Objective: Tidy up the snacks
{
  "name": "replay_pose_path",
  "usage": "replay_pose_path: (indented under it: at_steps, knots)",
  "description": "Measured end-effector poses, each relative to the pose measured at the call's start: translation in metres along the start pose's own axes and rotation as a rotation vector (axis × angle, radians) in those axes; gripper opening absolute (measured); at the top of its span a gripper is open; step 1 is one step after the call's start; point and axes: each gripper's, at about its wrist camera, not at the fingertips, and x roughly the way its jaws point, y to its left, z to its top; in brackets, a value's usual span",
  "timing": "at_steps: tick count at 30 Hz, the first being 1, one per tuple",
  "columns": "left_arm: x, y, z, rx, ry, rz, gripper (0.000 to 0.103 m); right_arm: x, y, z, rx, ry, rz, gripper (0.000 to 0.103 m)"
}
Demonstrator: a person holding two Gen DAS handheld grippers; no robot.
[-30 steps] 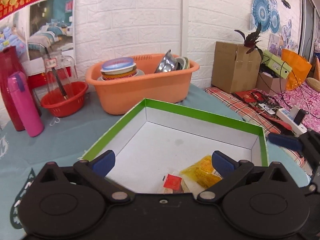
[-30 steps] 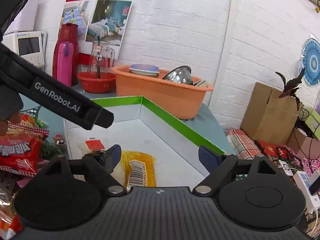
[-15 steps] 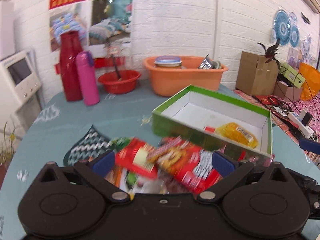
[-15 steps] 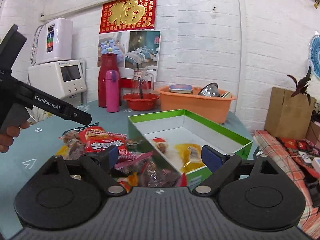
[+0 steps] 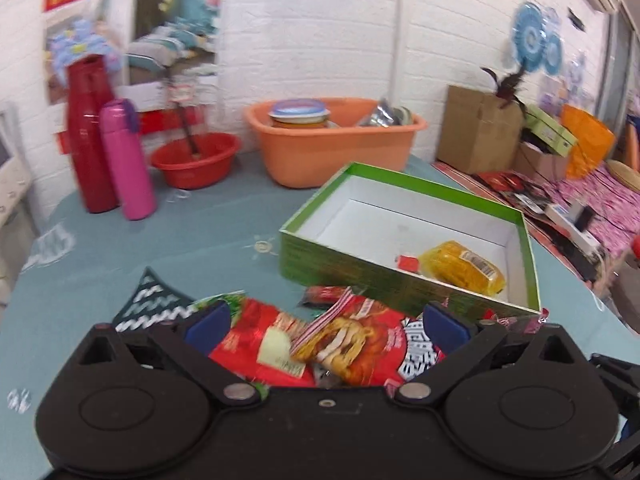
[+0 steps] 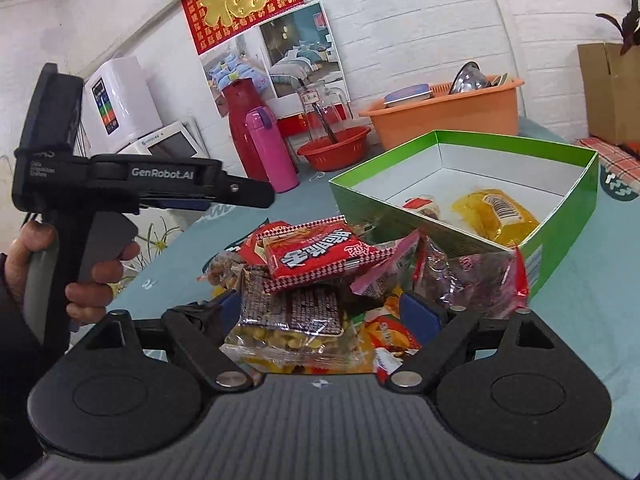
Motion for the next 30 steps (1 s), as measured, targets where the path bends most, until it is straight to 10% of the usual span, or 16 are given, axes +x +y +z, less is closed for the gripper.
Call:
replay_pose_path:
  at_steps: [9, 19, 30]
  knots:
    - [0.076, 0.021, 0.01, 0.007, 0.183, -0.06, 0.103, 0.046, 0.0, 0.007, 0.131, 0.042, 0.016, 0.103]
    - [0.029, 0.008, -0.018, 0.071, 0.15, -0.181, 0.103, 0.037, -0.028, 0.007, 0.154, 0.057, -0.062, 0.102]
    - [0.056, 0.021, -0.011, -0.08, 0.209, -0.185, 0.103, 0.041, -0.024, 0.016, 0.106, 0.023, -0.092, 0.102]
